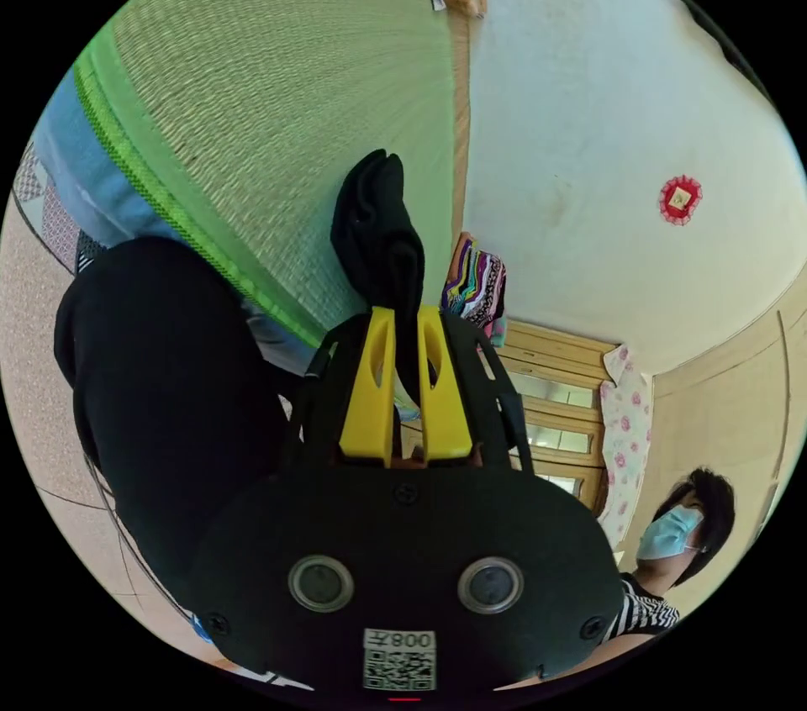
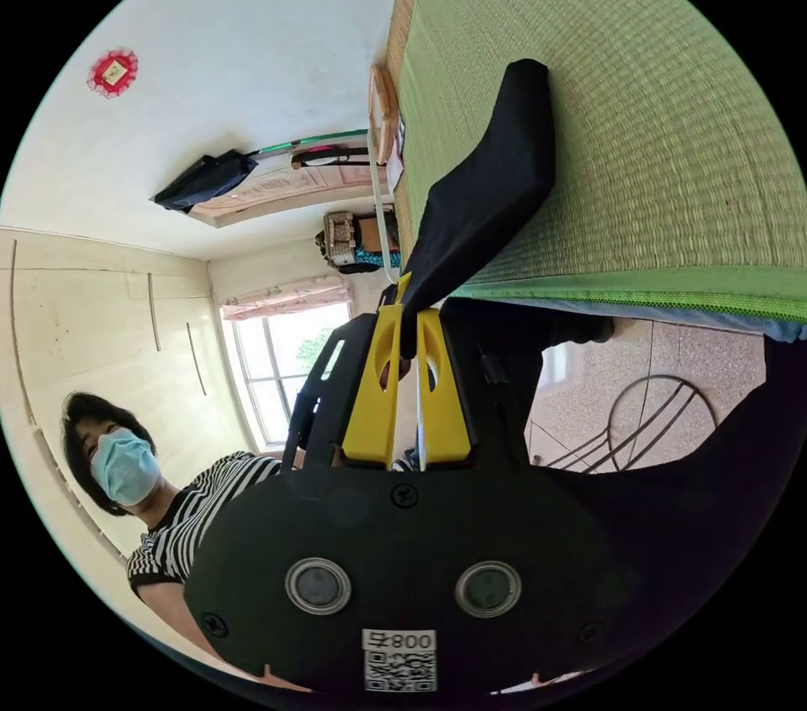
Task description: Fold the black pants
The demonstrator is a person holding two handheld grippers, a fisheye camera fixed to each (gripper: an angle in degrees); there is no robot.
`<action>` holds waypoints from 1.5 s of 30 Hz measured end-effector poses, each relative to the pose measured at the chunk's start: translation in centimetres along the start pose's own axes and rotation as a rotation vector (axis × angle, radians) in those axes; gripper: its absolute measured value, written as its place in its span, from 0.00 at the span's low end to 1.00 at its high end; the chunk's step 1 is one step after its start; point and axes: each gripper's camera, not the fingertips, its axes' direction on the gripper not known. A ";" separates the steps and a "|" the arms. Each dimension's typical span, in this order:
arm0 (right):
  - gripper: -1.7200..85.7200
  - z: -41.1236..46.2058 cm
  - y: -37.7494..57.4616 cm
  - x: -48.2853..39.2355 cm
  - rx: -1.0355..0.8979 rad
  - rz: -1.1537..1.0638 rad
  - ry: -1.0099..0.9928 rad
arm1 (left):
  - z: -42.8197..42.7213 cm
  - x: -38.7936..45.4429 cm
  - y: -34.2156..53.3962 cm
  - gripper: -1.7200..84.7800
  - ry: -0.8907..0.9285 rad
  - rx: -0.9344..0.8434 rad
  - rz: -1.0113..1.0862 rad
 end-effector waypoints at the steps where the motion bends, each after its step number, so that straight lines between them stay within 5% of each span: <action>1: 0.04 -0.4 1.1 -0.5 0.015 -0.010 -0.016 | 1.4 -0.5 -0.6 0.08 -0.007 -0.010 0.027; 12: 0.04 -10.3 9.7 -8.0 0.278 -0.187 -0.146 | 24.9 -2.7 -8.1 0.07 -0.045 -0.229 0.293; 25: 0.04 -37.4 25.9 -25.6 0.874 -0.564 0.096 | 75.9 0.7 -6.8 0.07 0.214 -0.704 0.735; 30: 0.04 -40.3 31.0 -23.8 1.009 -0.499 0.219 | 91.7 -8.4 -5.4 0.07 0.119 -0.859 0.804; 35: 0.05 -37.0 30.9 -11.1 0.994 -0.140 0.180 | 103.7 -26.7 -7.6 0.08 -0.221 -0.977 0.746; 45: 0.04 -29.4 35.2 -8.4 1.092 -0.171 0.033 | 108.1 -43.3 -10.9 0.10 -0.115 -0.977 0.760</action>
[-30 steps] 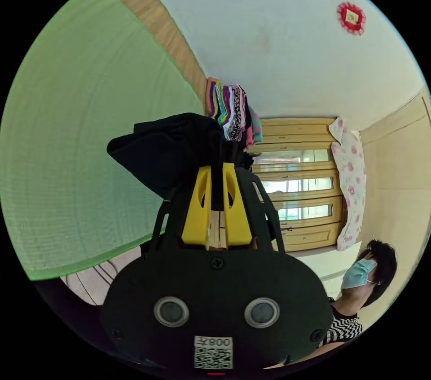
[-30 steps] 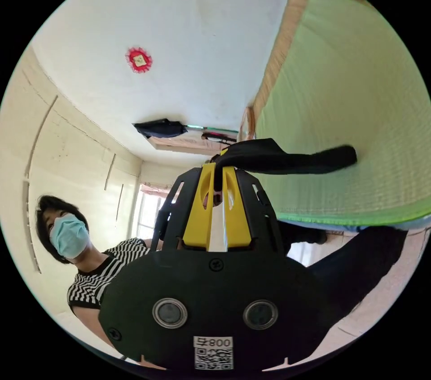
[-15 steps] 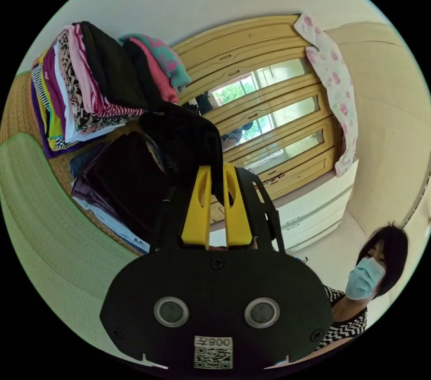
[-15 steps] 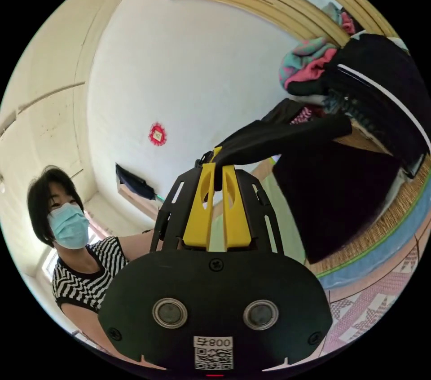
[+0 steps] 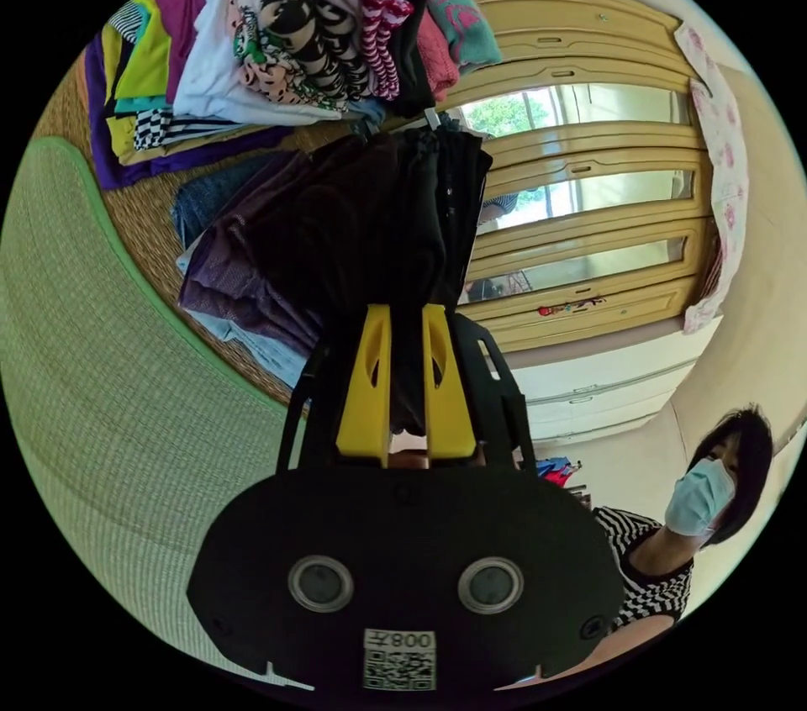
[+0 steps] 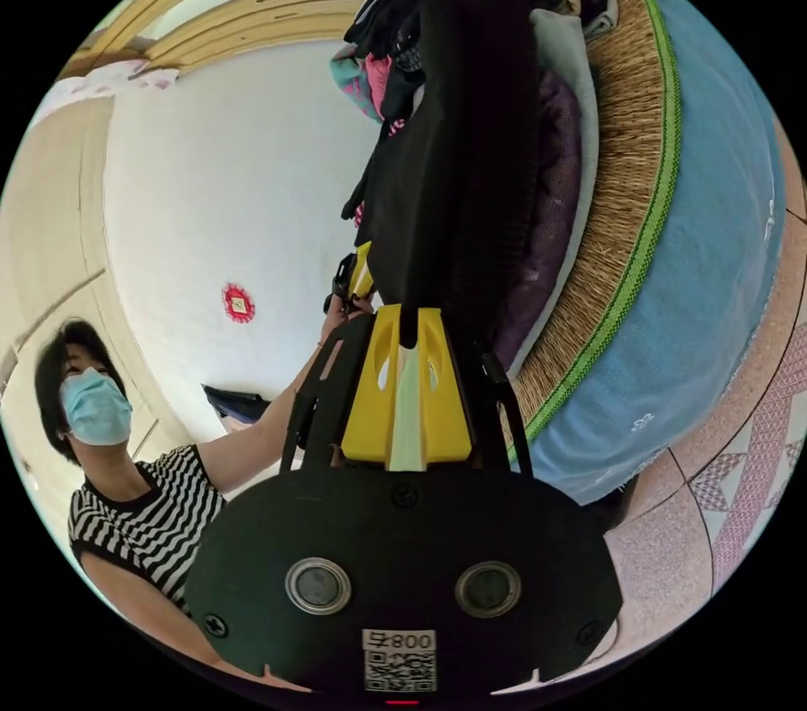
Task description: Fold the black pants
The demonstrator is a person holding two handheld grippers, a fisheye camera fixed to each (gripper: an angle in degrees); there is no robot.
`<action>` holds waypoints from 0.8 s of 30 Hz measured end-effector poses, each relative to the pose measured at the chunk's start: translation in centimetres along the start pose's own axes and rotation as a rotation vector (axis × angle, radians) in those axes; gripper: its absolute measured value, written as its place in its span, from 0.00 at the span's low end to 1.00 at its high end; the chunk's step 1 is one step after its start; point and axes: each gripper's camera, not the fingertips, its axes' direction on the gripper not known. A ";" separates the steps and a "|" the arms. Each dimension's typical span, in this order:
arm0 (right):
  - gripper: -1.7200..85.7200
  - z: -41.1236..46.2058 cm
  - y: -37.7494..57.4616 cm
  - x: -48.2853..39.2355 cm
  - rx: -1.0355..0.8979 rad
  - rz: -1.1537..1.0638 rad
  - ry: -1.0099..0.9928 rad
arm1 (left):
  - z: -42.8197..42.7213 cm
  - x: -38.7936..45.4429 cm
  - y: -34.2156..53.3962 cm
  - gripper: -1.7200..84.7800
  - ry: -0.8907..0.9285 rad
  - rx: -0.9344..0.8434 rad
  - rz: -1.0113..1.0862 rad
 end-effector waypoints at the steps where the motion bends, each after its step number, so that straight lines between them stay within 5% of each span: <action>1: 0.04 -0.4 1.2 -0.7 0.011 -0.005 0.026 | 0.3 -1.4 0.8 0.10 -0.019 0.028 0.006; 9: 0.02 -1.3 6.3 -11.1 0.055 -0.228 0.319 | 2.0 -5.2 6.3 0.06 -0.253 0.218 0.165; 17: 0.02 17.1 -2.0 -24.3 -0.075 -0.707 0.735 | 14.0 -8.0 6.3 0.02 -0.756 0.072 0.401; 24: 0.02 30.4 -4.8 -23.0 -0.251 -0.736 1.026 | 17.6 -13.1 8.3 0.02 -0.810 0.054 0.476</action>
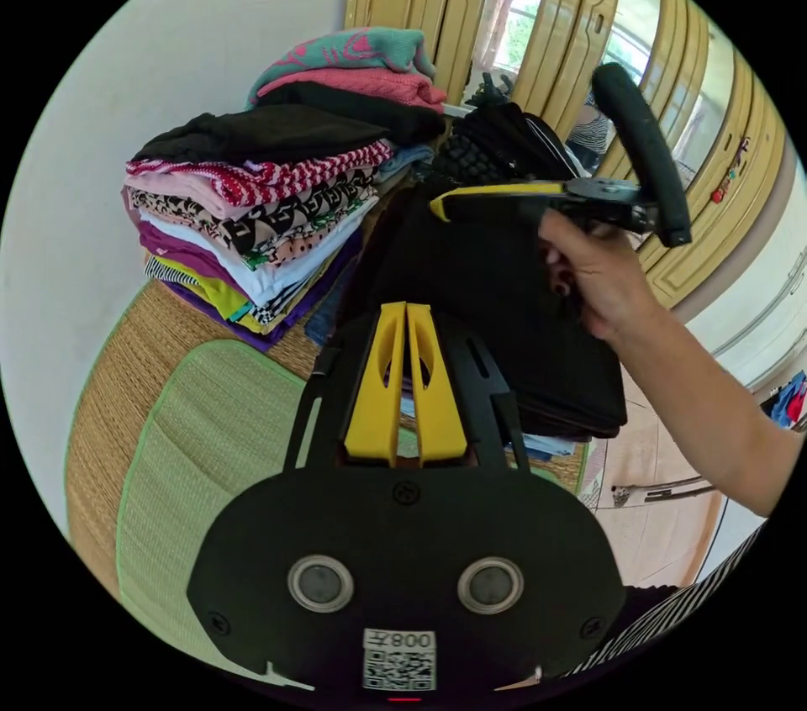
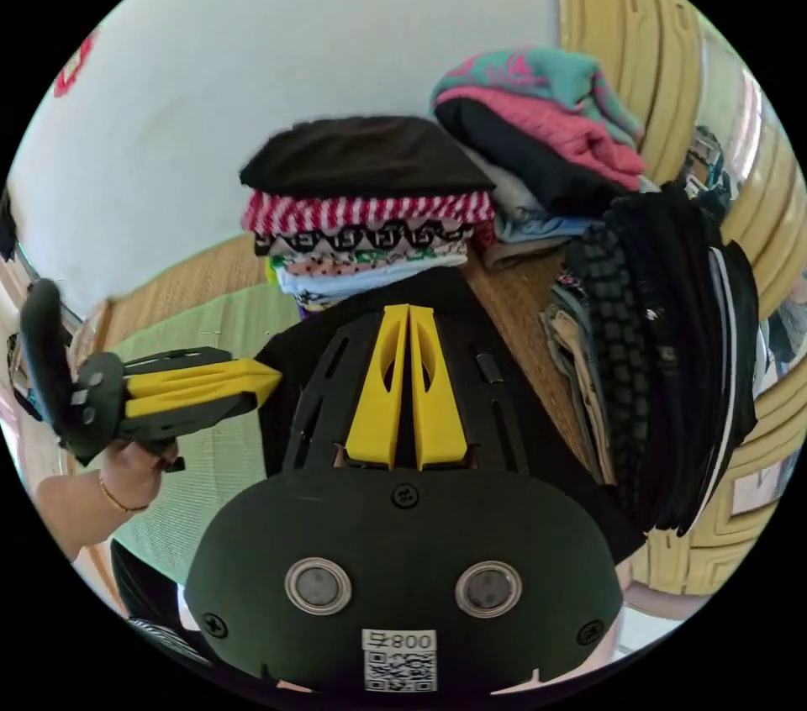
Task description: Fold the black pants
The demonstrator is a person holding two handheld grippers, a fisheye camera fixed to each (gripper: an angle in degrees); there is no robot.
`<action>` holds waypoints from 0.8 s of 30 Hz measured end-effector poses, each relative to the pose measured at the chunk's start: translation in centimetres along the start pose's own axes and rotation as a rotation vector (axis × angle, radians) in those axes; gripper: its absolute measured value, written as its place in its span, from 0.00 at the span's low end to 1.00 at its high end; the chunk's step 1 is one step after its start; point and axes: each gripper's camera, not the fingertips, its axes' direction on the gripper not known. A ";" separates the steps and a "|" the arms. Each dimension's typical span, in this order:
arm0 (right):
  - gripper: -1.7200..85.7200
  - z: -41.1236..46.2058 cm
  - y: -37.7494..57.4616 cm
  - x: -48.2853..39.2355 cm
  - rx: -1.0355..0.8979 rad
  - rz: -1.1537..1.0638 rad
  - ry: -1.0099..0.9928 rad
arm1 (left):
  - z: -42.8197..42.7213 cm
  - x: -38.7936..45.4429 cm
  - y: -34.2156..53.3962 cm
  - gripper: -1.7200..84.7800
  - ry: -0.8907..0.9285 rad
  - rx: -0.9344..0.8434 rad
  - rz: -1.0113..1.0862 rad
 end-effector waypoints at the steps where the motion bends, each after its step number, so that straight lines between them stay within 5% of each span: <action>1: 0.02 0.6 0.2 -0.9 0.018 -0.009 0.013 | 0.9 -0.4 0.5 0.02 -0.003 -0.009 -0.004; 16: 0.02 -8.5 8.1 -5.0 0.129 -0.041 -0.196 | 0.0 -0.7 4.3 0.02 0.037 0.067 -0.008; 24: 0.02 -6.8 16.0 -10.5 0.010 -0.164 -0.212 | -1.0 -2.9 4.7 0.02 0.103 -0.012 -0.064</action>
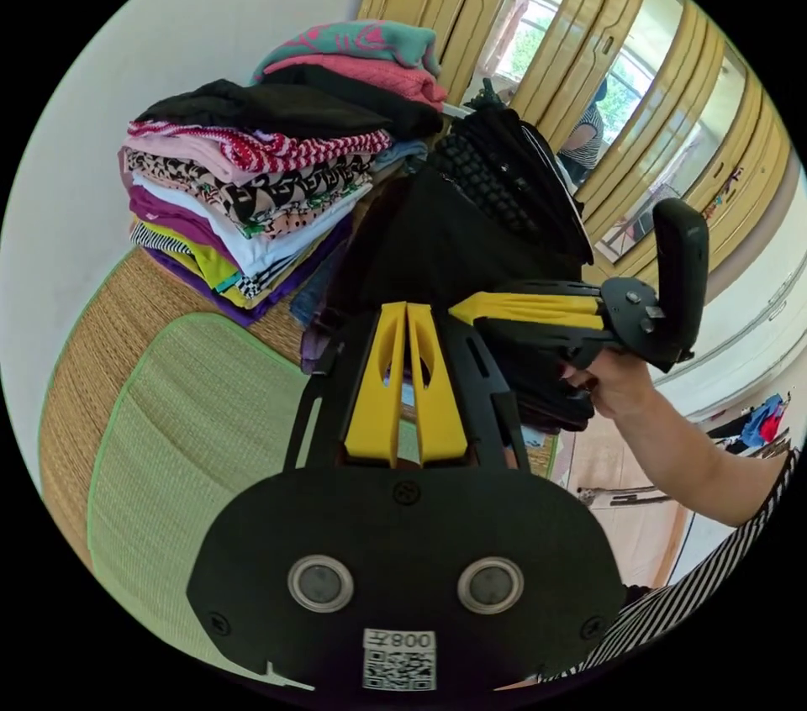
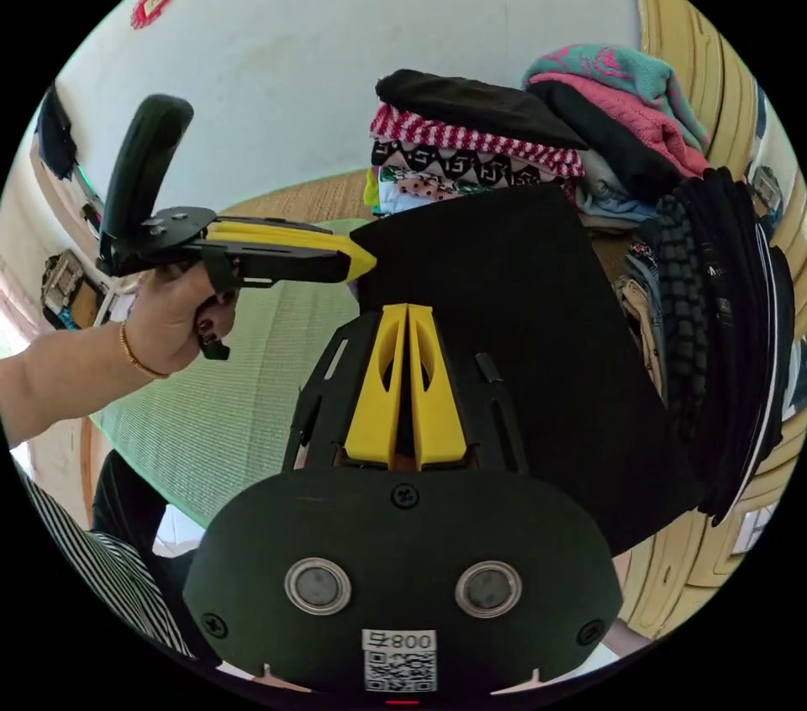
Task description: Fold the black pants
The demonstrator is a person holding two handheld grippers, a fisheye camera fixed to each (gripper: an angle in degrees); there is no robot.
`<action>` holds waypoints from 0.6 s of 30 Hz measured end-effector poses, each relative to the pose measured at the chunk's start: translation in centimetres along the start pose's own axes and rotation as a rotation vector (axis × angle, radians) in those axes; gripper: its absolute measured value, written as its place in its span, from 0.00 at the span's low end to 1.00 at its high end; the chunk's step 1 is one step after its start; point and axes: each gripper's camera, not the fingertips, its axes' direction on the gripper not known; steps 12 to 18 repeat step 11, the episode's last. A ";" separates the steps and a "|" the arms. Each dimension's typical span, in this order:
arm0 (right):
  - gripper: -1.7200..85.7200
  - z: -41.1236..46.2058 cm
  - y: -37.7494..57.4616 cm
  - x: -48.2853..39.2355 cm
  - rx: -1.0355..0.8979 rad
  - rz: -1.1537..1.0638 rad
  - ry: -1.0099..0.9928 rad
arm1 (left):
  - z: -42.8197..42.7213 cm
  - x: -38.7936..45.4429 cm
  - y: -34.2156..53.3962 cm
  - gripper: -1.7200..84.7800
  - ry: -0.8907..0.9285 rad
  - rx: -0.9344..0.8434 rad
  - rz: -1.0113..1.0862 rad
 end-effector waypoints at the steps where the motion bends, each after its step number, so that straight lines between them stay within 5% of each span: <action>1: 0.02 -0.8 0.5 0.1 0.022 0.010 -0.015 | -1.3 -0.2 0.4 0.02 0.037 0.021 0.014; 8: 0.03 -9.4 6.4 7.6 0.275 0.266 0.333 | -7.5 -1.4 6.4 0.02 0.173 -0.046 0.072; 18: 0.06 -13.2 8.9 11.9 0.368 0.395 0.395 | -9.0 -2.4 9.8 0.02 0.189 -0.134 -0.017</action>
